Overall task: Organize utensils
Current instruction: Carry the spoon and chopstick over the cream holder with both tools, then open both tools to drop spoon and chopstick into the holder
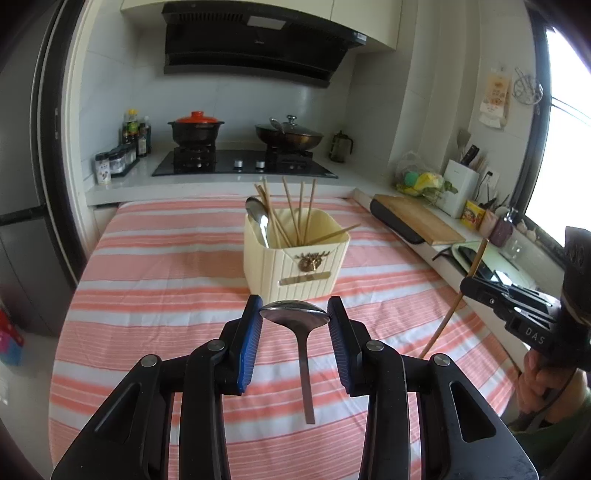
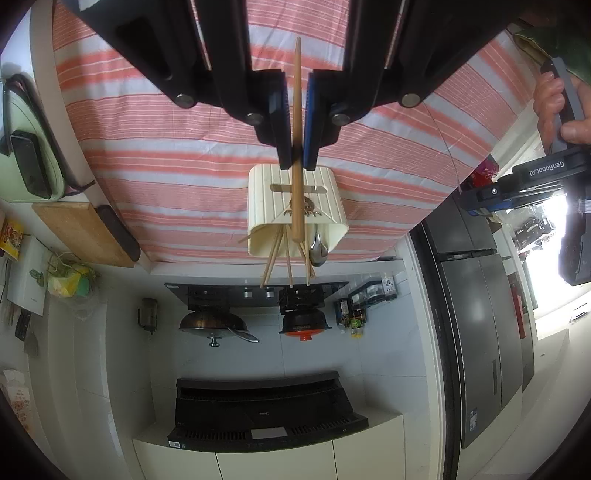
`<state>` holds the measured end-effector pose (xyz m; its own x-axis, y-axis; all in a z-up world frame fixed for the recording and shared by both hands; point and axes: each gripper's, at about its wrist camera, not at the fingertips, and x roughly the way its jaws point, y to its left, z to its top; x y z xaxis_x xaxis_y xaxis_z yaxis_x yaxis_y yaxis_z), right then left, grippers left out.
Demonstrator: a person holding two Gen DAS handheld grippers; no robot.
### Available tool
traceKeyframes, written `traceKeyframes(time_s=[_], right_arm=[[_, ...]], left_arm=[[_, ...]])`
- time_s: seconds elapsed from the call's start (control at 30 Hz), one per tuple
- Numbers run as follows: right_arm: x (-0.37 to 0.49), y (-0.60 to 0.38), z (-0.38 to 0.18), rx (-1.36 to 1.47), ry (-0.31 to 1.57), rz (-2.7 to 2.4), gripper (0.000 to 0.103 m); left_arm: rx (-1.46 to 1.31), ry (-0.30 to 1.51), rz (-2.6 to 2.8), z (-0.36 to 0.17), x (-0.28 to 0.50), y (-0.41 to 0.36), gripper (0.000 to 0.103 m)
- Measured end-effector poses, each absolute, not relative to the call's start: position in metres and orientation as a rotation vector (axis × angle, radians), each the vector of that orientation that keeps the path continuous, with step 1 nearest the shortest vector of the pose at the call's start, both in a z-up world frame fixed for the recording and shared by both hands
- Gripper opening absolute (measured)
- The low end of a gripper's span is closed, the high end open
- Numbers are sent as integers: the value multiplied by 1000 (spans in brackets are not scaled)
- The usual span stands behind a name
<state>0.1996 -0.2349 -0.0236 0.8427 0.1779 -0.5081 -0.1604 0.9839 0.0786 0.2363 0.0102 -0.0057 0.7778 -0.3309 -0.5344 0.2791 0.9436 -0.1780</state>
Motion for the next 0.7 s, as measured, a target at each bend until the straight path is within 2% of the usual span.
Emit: traceKeyframes(time_s=[0.43, 0.7], right_arm=[[255, -234, 39, 42, 457, 205, 6], [327, -229, 92, 27, 341, 198, 6]], left_arm=[[-92, 504, -364, 66, 292, 7, 36], [-77, 418, -310, 106, 366, -4, 36]])
